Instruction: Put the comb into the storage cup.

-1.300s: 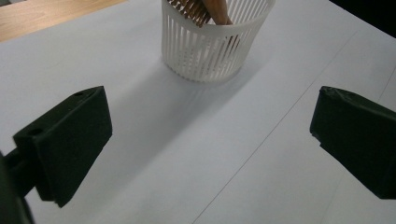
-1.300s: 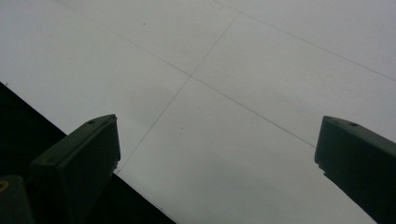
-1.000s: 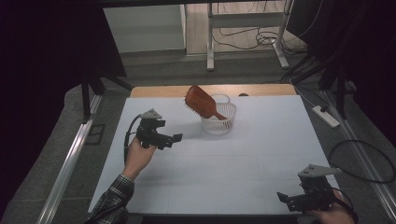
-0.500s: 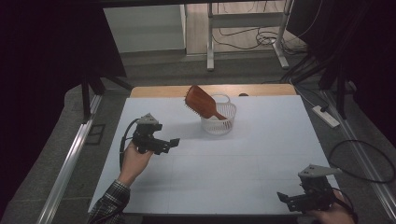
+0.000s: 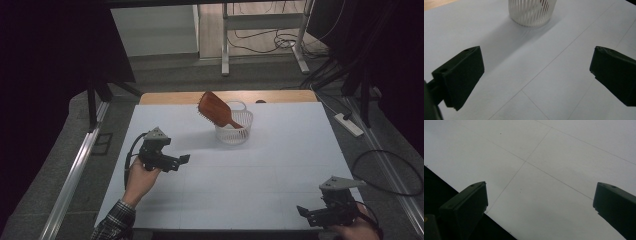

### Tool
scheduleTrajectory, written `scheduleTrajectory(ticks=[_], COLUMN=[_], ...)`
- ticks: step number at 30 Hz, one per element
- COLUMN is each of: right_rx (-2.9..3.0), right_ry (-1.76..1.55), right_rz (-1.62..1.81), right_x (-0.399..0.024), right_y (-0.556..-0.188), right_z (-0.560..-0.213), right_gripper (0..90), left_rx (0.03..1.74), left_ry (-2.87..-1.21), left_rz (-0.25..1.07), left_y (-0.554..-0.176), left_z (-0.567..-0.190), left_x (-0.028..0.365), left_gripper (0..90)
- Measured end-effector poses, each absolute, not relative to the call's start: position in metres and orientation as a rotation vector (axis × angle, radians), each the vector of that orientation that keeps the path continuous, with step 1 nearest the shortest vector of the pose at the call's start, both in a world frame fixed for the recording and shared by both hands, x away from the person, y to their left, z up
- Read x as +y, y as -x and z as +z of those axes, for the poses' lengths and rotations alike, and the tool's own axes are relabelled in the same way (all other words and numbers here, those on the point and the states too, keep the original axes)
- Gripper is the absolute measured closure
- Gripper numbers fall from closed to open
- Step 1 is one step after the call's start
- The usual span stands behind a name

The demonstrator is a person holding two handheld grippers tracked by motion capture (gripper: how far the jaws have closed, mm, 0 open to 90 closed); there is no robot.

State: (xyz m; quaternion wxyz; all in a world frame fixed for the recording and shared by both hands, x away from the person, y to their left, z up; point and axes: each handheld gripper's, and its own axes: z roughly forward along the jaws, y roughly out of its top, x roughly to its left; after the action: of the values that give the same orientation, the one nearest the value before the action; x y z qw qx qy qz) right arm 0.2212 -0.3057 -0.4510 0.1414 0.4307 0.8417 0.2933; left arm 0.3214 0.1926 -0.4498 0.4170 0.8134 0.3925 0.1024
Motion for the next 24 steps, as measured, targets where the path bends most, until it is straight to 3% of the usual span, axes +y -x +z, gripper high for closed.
scheduleTrajectory(ticks=[24], right_rx=[2.428], right_ry=[-1.238], right_rz=[0.842], right_x=[-0.305], right_y=[-0.221], right_z=[-0.451], right_gripper=[0.0], left_rx=[1.0], left_ry=[-2.052], left_rz=[0.27], left_y=[-0.299], left_z=[-0.453], left_x=[0.2], left_gripper=[0.4])
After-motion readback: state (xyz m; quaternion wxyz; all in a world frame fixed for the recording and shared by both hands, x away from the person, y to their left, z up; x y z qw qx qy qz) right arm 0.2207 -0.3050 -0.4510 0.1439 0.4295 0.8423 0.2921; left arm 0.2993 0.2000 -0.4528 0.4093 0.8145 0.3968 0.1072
